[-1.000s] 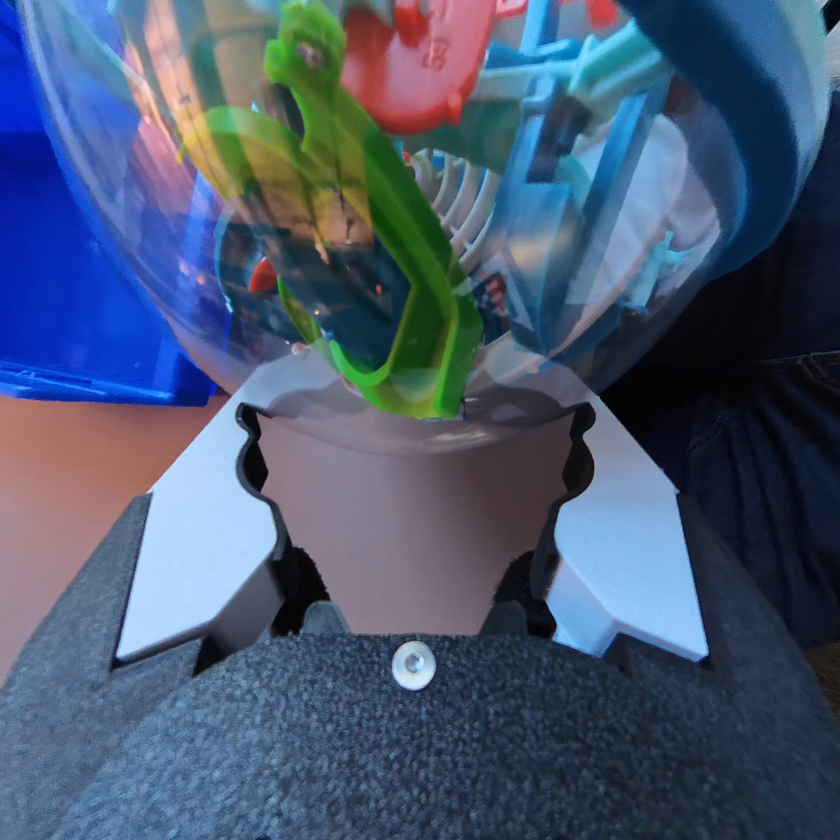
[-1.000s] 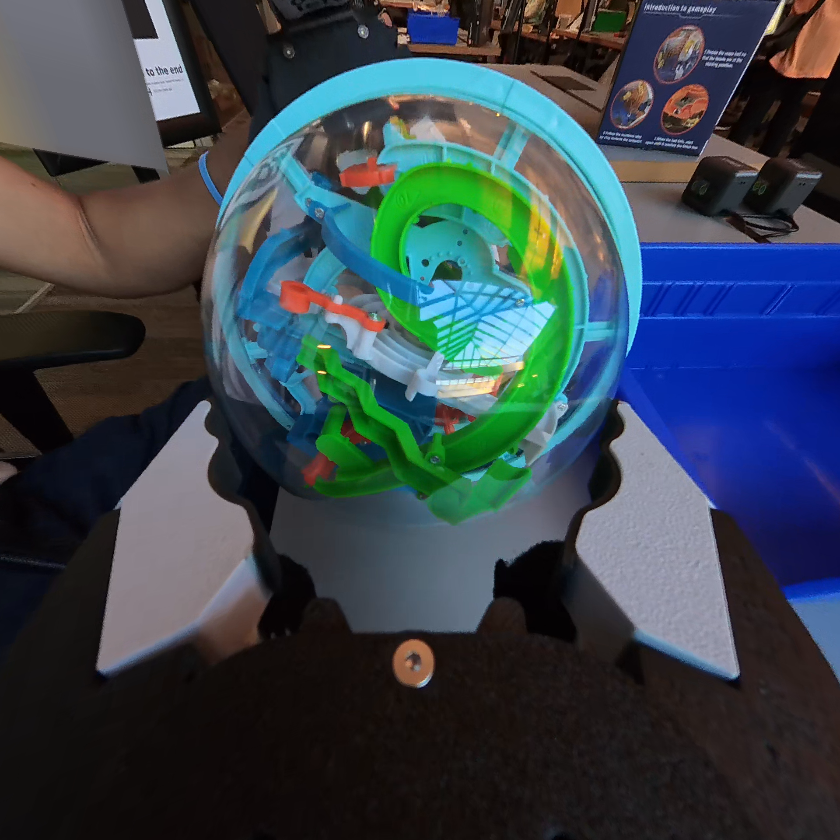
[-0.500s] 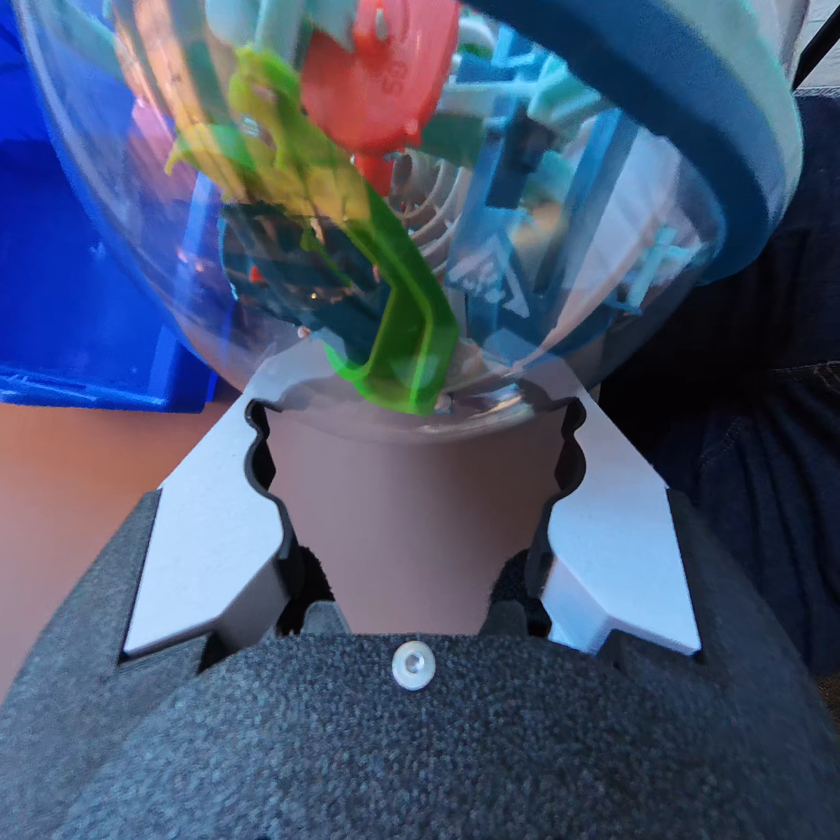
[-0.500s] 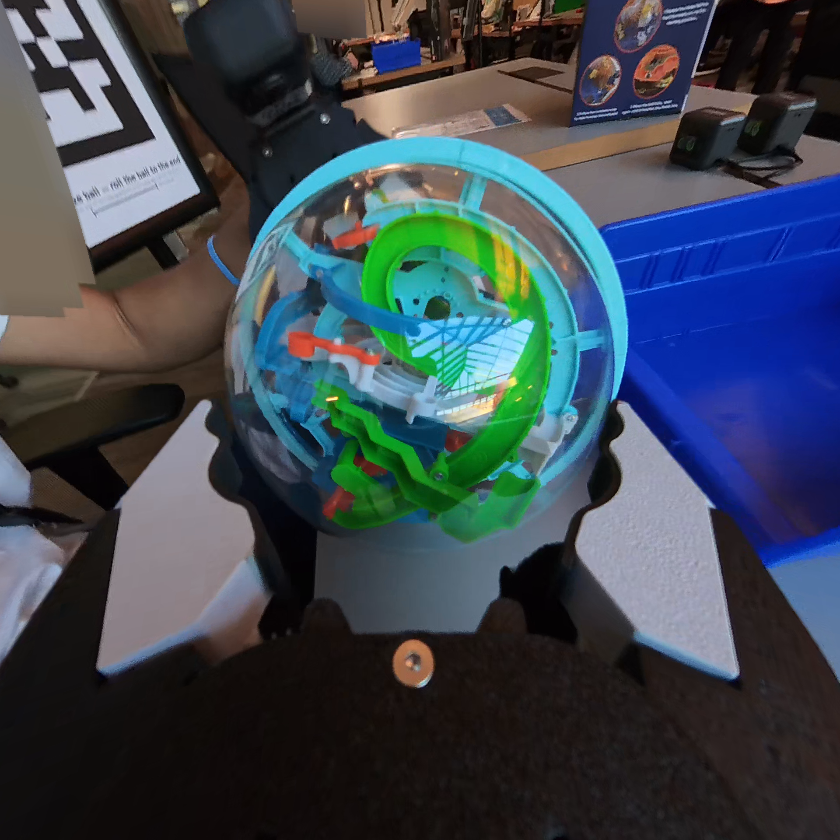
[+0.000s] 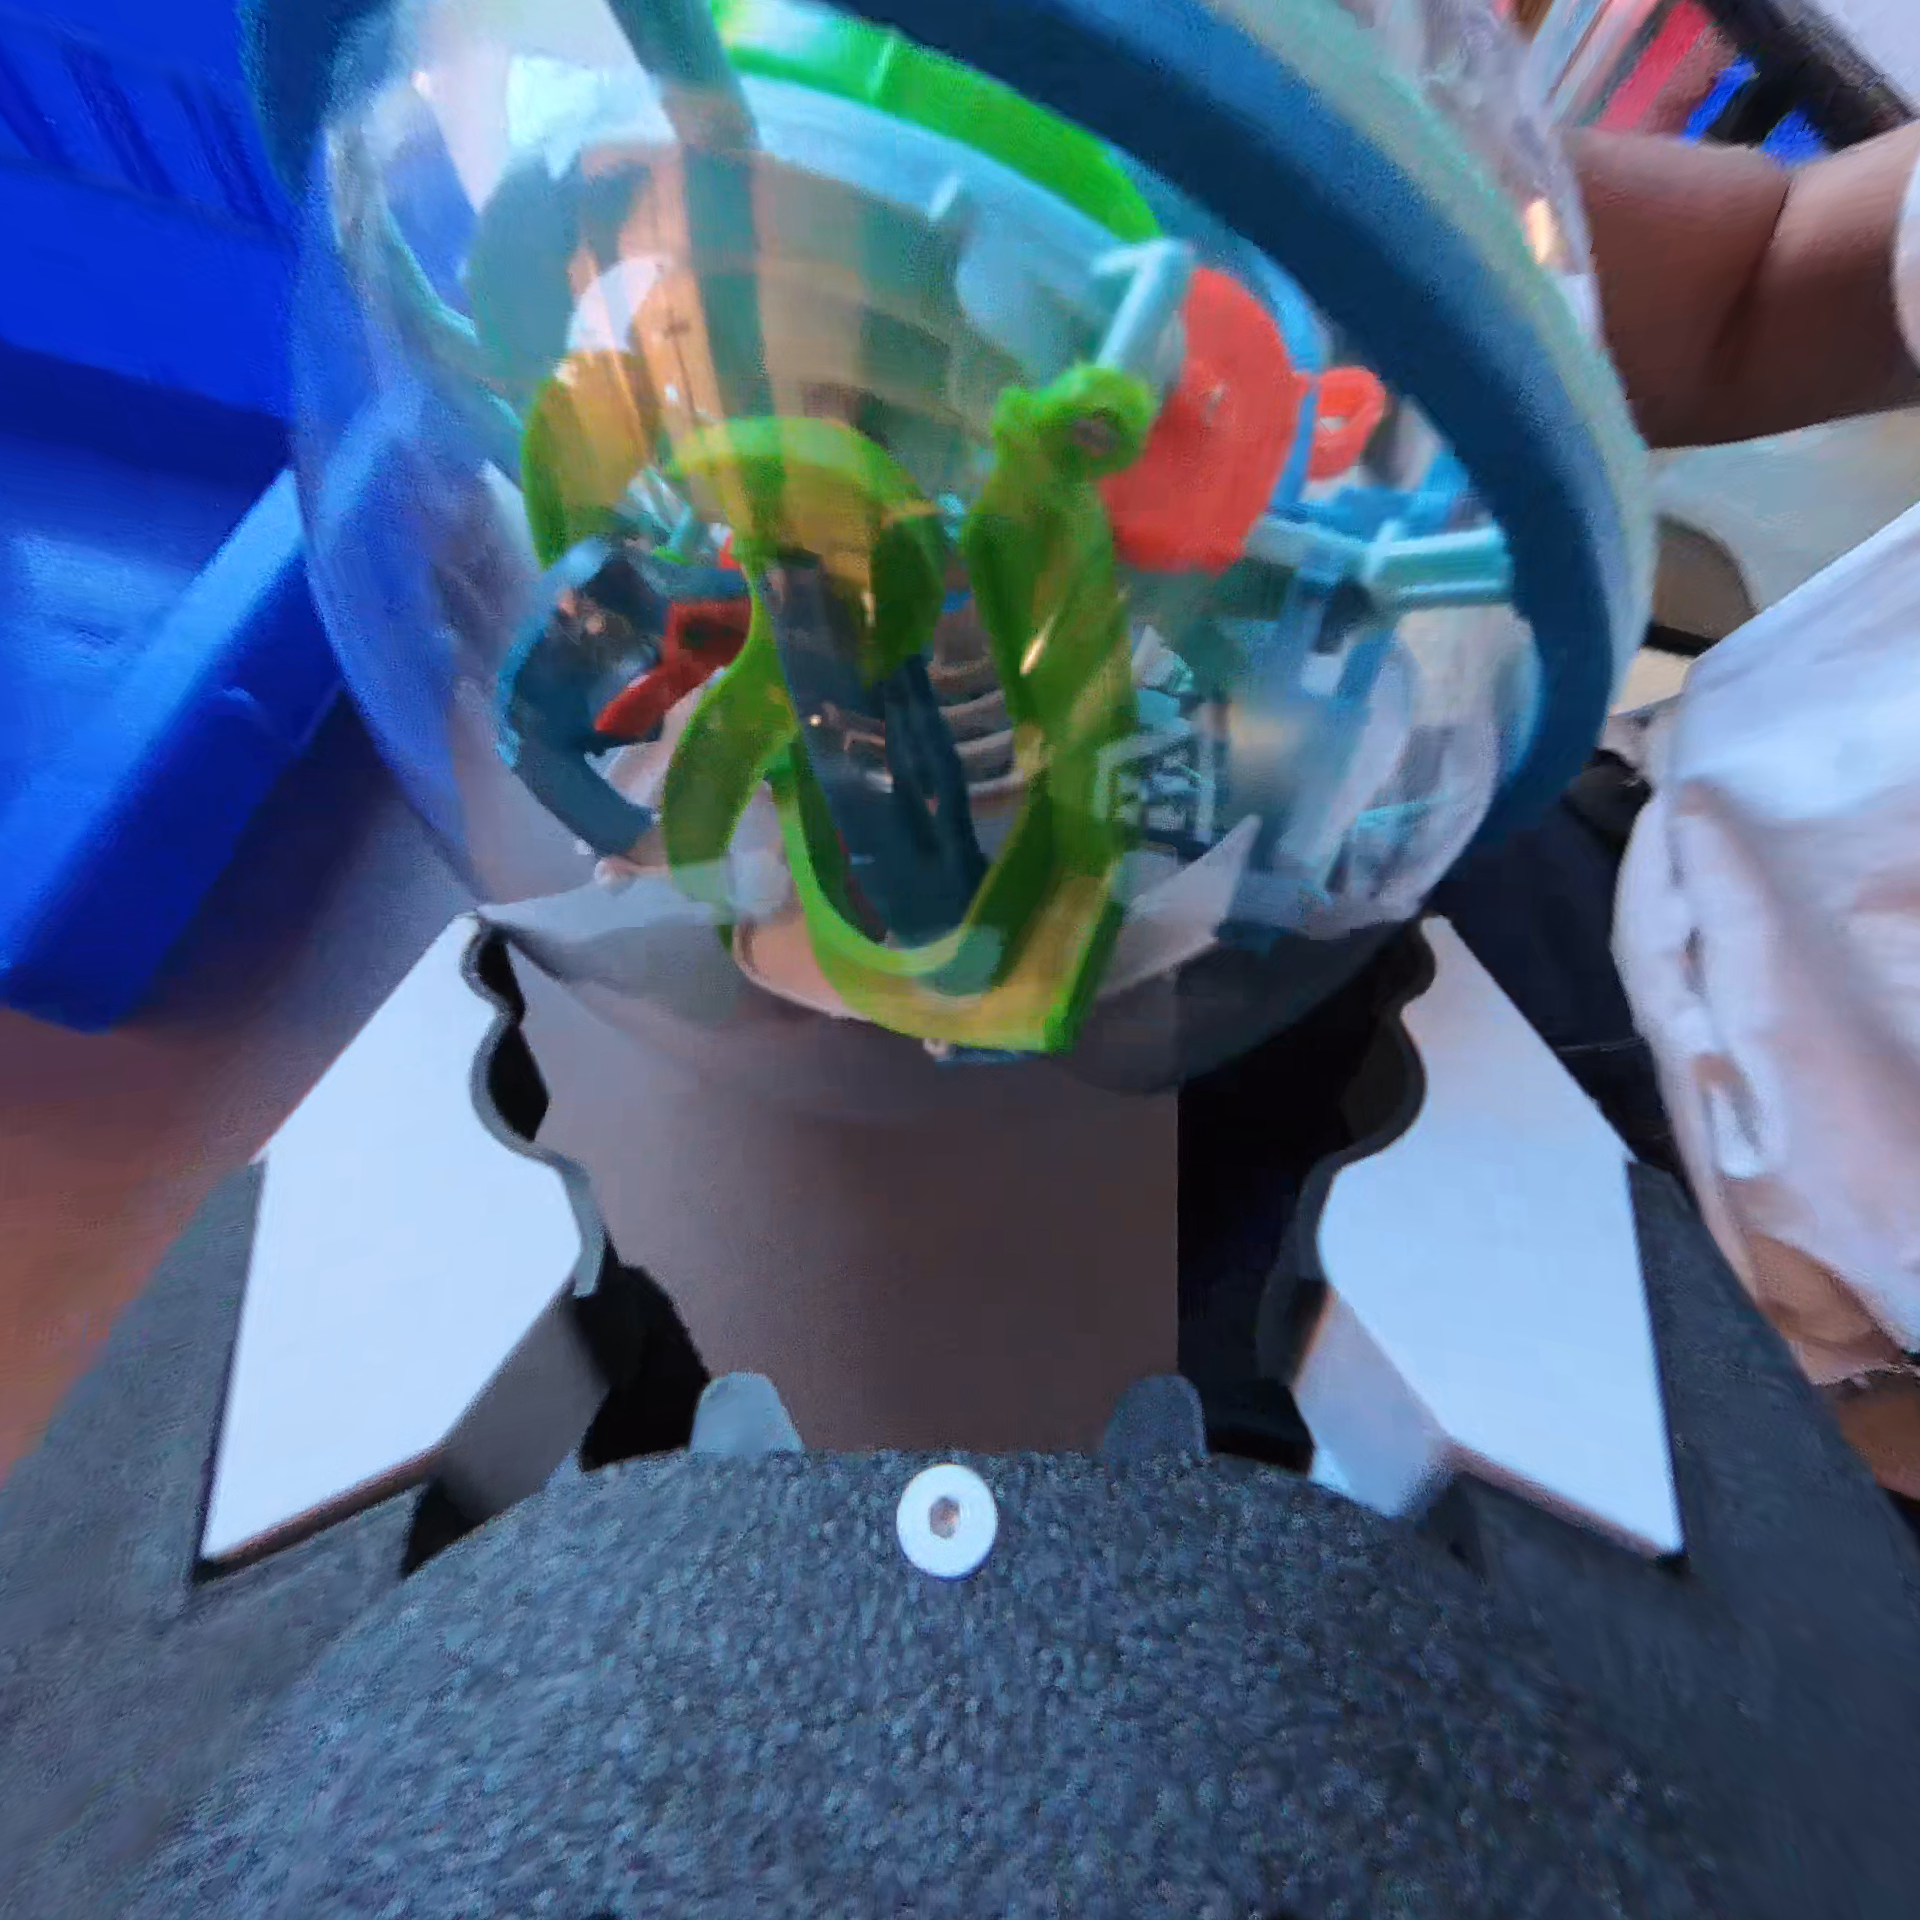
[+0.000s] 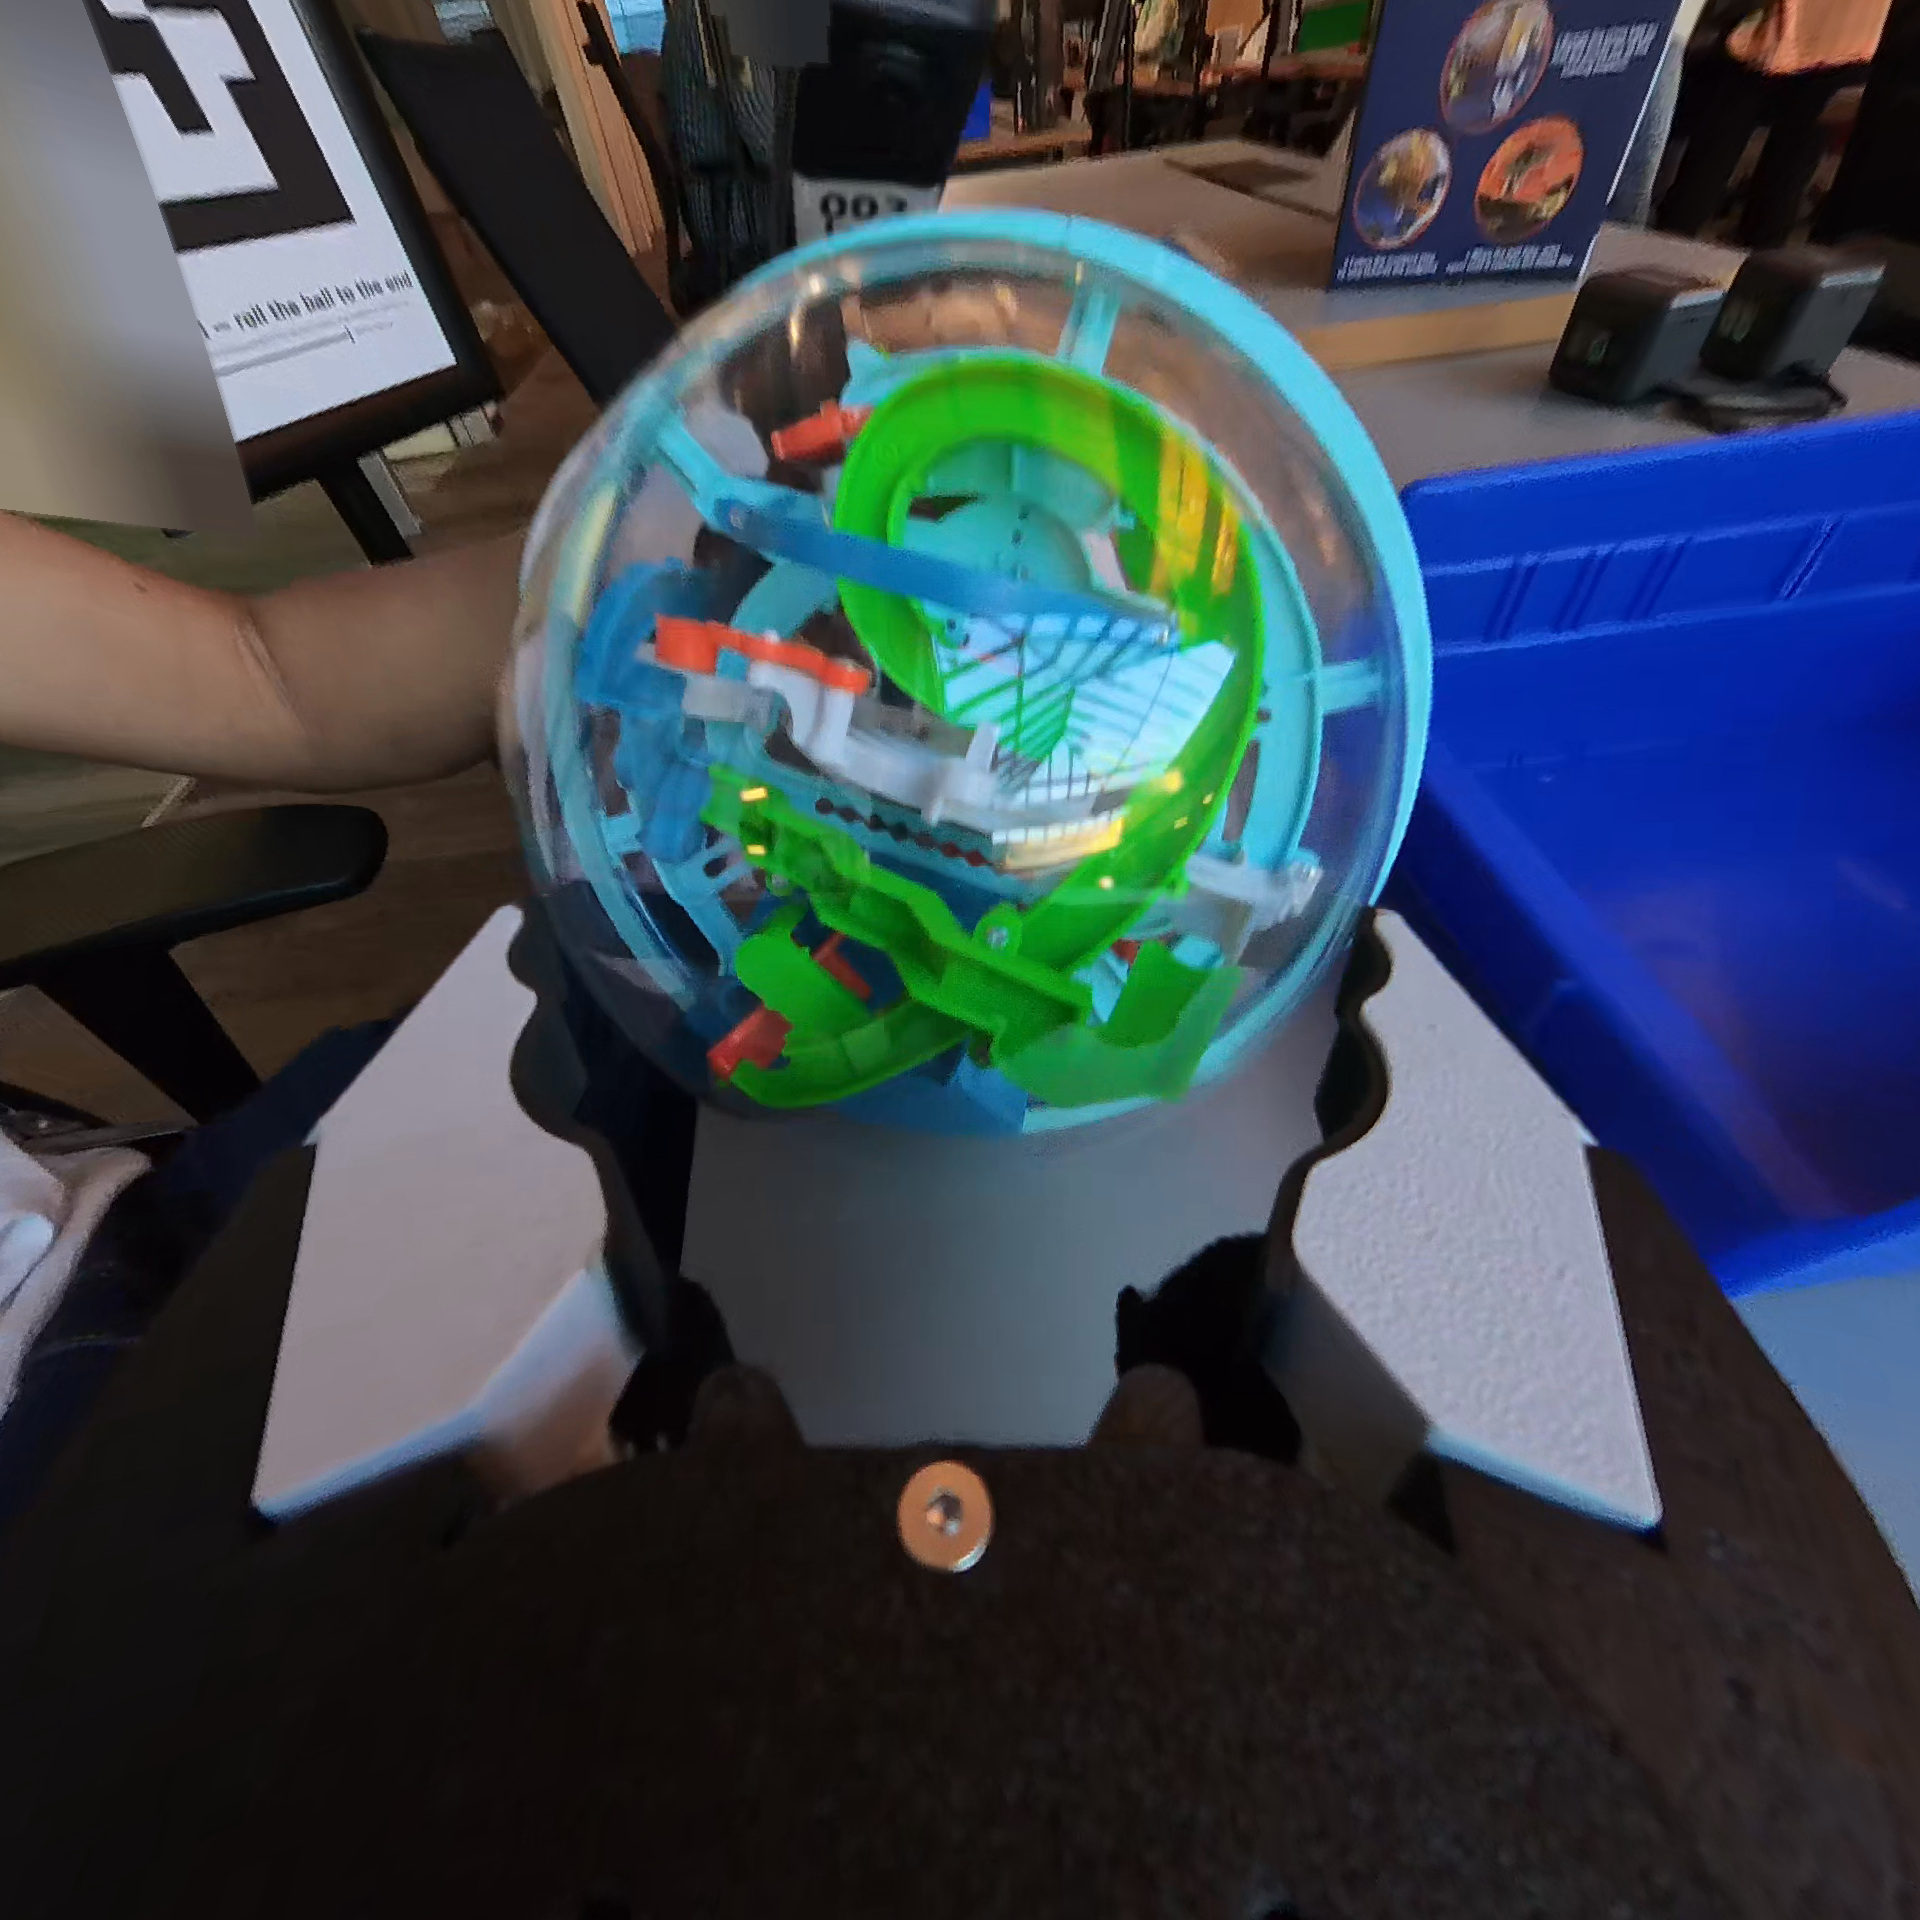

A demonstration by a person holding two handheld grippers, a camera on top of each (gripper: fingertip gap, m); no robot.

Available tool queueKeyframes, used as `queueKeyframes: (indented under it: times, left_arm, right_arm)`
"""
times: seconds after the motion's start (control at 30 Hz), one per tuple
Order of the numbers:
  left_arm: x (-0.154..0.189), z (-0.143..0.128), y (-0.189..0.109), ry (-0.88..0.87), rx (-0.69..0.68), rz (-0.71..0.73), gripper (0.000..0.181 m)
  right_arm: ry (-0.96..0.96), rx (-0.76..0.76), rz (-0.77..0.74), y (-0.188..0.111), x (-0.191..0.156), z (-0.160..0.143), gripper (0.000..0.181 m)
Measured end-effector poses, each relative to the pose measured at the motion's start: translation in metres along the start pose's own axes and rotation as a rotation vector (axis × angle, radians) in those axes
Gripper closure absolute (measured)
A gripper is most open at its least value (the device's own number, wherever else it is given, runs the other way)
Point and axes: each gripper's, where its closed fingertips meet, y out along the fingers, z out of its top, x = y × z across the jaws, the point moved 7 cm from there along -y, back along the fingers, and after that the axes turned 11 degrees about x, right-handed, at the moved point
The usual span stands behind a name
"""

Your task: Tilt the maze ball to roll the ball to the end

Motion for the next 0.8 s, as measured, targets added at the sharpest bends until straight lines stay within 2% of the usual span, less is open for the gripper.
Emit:
queueKeyframes:
  times: [0.13,0.6,0.8]
  left_arm:
    - [0.002,0.002,0.005,0.014,-0.012,0.007,0.024]
    - [0.003,0.008,0.005,0.014,-0.139,0.024,0.026]
    - [0.002,0.009,0.005,-0.018,-0.146,0.027,0.027]
  right_arm:
    - [0.029,-0.025,-0.013,0.003,0.0,-0.008,0.026]
    - [0.109,-0.075,0.027,0.0,0.003,-0.001,0.026]
    - [0.396,0.074,0.049,-0.003,0.015,0.009,0.027]
